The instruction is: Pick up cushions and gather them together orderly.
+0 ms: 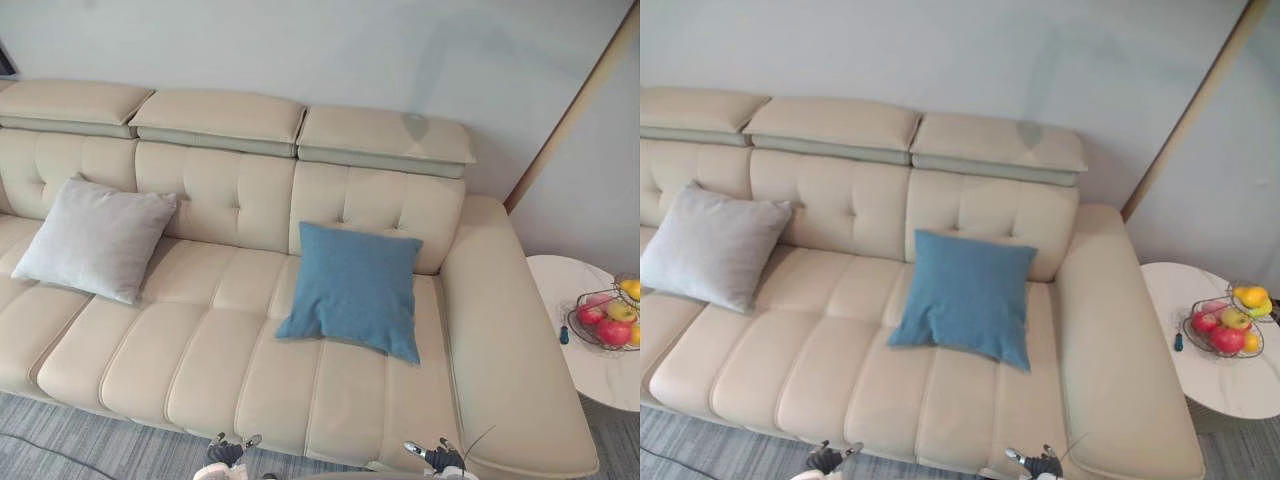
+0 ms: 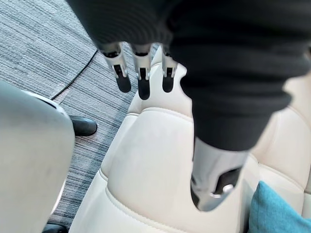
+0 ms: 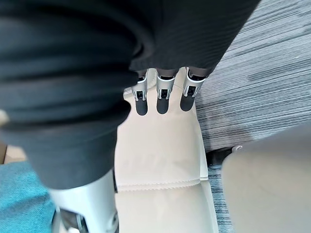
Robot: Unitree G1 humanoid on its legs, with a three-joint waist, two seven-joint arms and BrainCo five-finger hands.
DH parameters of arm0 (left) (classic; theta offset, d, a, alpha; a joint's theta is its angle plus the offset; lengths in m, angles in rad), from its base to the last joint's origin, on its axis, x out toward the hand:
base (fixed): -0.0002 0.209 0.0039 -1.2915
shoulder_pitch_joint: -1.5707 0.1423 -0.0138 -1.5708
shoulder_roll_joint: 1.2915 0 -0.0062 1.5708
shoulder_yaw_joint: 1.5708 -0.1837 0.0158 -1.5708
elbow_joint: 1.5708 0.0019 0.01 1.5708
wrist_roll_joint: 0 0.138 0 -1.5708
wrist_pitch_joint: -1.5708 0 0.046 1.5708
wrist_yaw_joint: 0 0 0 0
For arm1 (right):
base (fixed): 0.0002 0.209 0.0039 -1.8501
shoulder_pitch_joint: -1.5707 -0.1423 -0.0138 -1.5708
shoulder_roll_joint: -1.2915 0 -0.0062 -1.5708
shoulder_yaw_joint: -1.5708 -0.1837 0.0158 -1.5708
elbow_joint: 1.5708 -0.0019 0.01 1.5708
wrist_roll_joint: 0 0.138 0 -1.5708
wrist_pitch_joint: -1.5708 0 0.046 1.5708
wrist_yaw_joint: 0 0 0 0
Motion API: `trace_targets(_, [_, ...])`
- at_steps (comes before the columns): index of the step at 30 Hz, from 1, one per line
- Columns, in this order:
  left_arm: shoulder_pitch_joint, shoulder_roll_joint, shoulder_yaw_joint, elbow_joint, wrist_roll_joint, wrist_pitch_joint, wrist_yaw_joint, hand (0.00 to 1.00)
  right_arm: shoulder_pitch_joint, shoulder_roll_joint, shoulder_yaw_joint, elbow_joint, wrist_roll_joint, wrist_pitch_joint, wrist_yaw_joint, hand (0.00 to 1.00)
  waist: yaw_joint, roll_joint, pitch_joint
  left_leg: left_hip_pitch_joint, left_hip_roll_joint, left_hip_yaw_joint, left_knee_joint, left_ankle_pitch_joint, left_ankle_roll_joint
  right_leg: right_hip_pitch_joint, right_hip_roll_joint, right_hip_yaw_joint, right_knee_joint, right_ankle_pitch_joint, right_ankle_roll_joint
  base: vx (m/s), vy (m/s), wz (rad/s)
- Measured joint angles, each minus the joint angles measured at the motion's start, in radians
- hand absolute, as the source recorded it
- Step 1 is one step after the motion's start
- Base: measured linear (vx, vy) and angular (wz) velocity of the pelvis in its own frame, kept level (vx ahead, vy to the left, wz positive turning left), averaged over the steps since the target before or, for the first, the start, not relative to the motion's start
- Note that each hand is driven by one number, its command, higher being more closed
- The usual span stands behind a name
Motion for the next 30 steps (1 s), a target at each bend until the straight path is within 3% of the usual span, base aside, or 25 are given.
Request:
trace_targets(7, [-0.012,0.006,-0.010,0.006,0.020,0.002,-0.003,0.00,-0.045,-0.011,-0.035,0.034,-0.003,0.012,-0.003,0.00,-0.001,0.006,0.008,-0.006,0.018,0.068,0.006,-0.001,0.004,-0.031,0.020,-0.050,-0.029,0.067,0.003,0.03,-0.022,-0.31])
trace_targets(12, [-0.080,0.015,-0.037,0.017,0.037,0.005,0.002,0.00,-0.094,-0.001,0.001,-0.014,-0.024,0.024,-0.013,0.00,0.005,0.005,0.064,-0.090,0.062,0.214,0.146,-0.071,0.023,-0.150,0.040,-0.046,0.010,0.171,-0.009,-0.11,0.002,-0.82])
trace_targets(14, [-0.104,0.008,-0.040,-0.002,0.036,0.006,0.005,0.00,-0.098,0.000,0.026,-0.041,-0.025,0.030,-0.018,0.00,0.012,0.011,0.068,-0.133,0.093,0.265,0.193,-0.081,0.040,-0.187,0.051,-0.056,-0.006,0.232,0.005,-0.19,0.011,-0.62])
trace_targets(15, [-0.115,0.005,-0.040,-0.012,0.037,0.005,0.005,0.00,-0.099,0.001,0.034,-0.056,-0.025,0.031,-0.020,0.00,0.011,0.015,0.076,-0.141,0.100,0.272,0.201,-0.080,0.040,-0.208,0.044,-0.102,0.080,0.172,-0.016,-0.20,0.009,-0.37])
trace_targets(16, [-0.123,0.002,-0.040,-0.028,0.036,0.006,0.005,0.00,-0.098,0.002,0.046,-0.056,-0.027,0.033,-0.022,0.00,0.011,0.015,0.076,-0.143,0.108,0.271,0.218,-0.079,0.041,-0.236,0.013,-0.178,0.283,0.021,-0.043,-0.14,-0.038,-0.02])
trace_targets(17, [-0.124,0.005,-0.040,-0.041,0.036,0.005,0.006,0.00,-0.097,0.004,0.054,-0.055,-0.029,0.034,-0.023,0.00,0.011,0.021,0.080,-0.136,0.111,0.265,0.235,-0.079,0.041,-0.234,-0.015,-0.205,0.421,-0.066,-0.049,-0.08,-0.068,0.16])
trace_targets(19, [-0.122,0.017,-0.041,-0.049,0.034,0.004,0.006,0.00,-0.101,0.004,0.064,-0.052,-0.040,0.031,-0.023,0.00,0.011,0.000,0.072,-0.152,0.110,0.250,0.271,-0.077,0.038,-0.210,-0.068,-0.210,0.584,-0.175,0.000,-0.11,-0.147,0.36])
trace_targets(21, [-0.109,0.032,-0.039,-0.051,0.030,0.005,0.006,0.00,-0.104,0.003,0.085,-0.046,-0.051,0.028,-0.024,0.00,0.012,-0.033,0.073,-0.162,0.103,0.226,0.298,-0.060,0.012,-0.184,-0.104,-0.187,0.653,-0.249,0.038,-0.15,-0.250,0.49])
trace_targets(22, [-0.106,0.029,-0.037,-0.048,0.028,0.009,0.007,0.00,-0.109,-0.002,0.089,-0.046,-0.058,0.027,-0.025,0.00,0.014,-0.033,0.070,-0.165,0.102,0.221,0.293,-0.038,0.008,-0.169,-0.068,-0.171,0.604,-0.268,0.049,-0.14,-0.302,0.28])
trace_targets(23, [-0.093,0.011,-0.040,-0.048,0.025,0.013,0.005,0.00,-0.111,-0.009,0.088,-0.046,-0.058,0.027,-0.029,0.00,0.024,-0.014,0.062,-0.169,0.117,0.221,0.263,-0.011,0.011,-0.142,-0.030,-0.147,0.524,-0.267,0.048,-0.20,-0.270,0.02])
trace_targets(24, [-0.077,-0.019,-0.040,-0.048,0.017,0.013,0.006,0.00,-0.134,-0.030,0.089,-0.047,-0.058,0.024,-0.033,0.00,0.037,0.026,0.063,-0.200,0.145,0.219,0.238,0.032,0.008,-0.117,0.019,-0.131,0.407,-0.247,-0.005,-0.23,-0.216,-0.10])
trace_targets(26, [-0.077,-0.032,-0.053,-0.049,0.014,0.012,0.007,0.00,-0.155,-0.045,0.089,-0.046,-0.058,0.024,-0.037,0.00,0.036,0.062,0.088,-0.207,0.167,0.201,0.208,0.077,-0.006,-0.115,0.053,-0.154,0.366,-0.208,-0.047,-0.26,-0.147,0.13])
trace_targets(30, [-0.066,-0.017,-0.098,-0.048,-0.004,0.011,0.008,0.00,-0.146,-0.051,0.092,-0.033,-0.057,0.026,-0.056,0.00,0.024,0.080,0.111,-0.179,0.183,0.165,0.101,0.147,-0.022,-0.093,0.087,-0.217,0.333,-0.174,-0.080,-0.26,-0.079,0.33])
